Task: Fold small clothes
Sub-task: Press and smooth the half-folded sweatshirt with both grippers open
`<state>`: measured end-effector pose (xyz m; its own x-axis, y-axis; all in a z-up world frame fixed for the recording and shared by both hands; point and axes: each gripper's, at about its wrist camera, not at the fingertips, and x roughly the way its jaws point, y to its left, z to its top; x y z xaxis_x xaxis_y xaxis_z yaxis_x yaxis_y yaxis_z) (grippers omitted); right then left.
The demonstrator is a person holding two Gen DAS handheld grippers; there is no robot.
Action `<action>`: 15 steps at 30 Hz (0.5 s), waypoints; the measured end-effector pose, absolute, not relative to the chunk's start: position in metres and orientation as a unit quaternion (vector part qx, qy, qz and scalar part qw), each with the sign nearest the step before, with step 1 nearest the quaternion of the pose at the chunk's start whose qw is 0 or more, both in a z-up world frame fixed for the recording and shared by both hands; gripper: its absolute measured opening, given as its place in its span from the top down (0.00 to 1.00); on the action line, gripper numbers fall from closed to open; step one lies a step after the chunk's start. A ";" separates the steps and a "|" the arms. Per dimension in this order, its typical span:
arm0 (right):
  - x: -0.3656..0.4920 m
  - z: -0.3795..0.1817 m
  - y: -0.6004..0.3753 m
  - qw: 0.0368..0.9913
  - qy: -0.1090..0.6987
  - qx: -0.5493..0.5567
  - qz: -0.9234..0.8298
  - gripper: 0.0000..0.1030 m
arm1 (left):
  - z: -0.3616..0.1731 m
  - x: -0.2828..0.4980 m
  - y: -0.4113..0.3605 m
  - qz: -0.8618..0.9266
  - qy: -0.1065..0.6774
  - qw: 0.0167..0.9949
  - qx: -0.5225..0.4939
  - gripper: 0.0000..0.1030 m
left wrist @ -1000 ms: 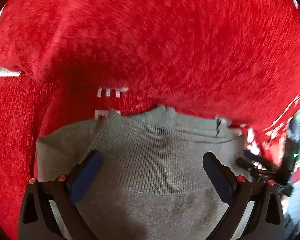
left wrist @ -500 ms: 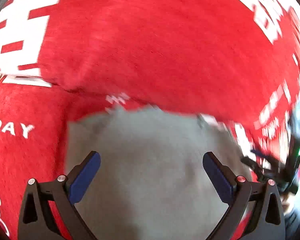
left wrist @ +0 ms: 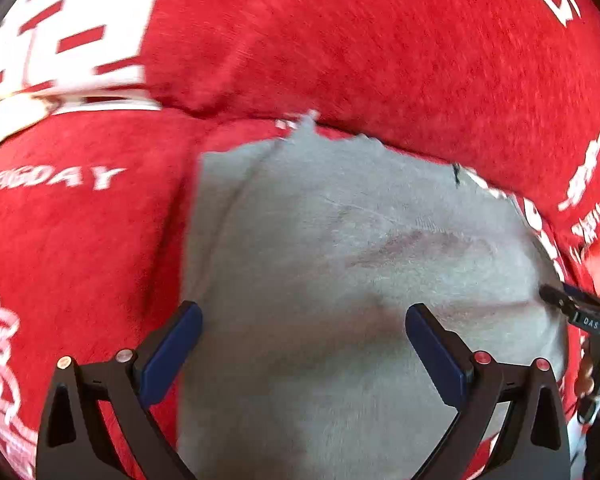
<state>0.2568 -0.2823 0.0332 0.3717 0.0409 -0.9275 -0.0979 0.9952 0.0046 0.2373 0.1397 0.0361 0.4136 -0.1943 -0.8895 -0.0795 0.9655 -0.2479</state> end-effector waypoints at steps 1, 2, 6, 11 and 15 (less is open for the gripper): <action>0.252 0.039 -0.292 0.830 0.557 -0.018 0.024 0.23 | 0.042 0.232 0.141 -0.029 0.536 0.833 -0.131 0.00; 0.243 0.049 -0.300 0.838 0.546 -0.007 0.016 0.23 | 0.047 0.224 0.139 -0.031 0.530 0.836 -0.138 0.00; 0.205 0.069 -0.283 0.855 0.516 0.013 0.053 0.23 | 0.046 0.194 0.104 -0.058 0.528 0.833 -0.152 0.00; 0.156 0.049 -0.210 0.853 0.506 -0.091 0.095 0.23 | 0.030 0.168 0.050 -0.026 0.531 0.846 -0.047 0.00; 0.145 0.030 -0.221 0.850 0.514 -0.069 0.097 0.21 | 0.017 0.158 0.052 0.004 0.530 0.848 -0.028 0.00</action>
<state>0.1452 -0.2214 0.0300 0.4534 0.0940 -0.8863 -0.2358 0.9716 -0.0175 0.1577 0.0520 0.0167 0.4387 -0.0235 -0.8983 -0.0364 0.9984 -0.0439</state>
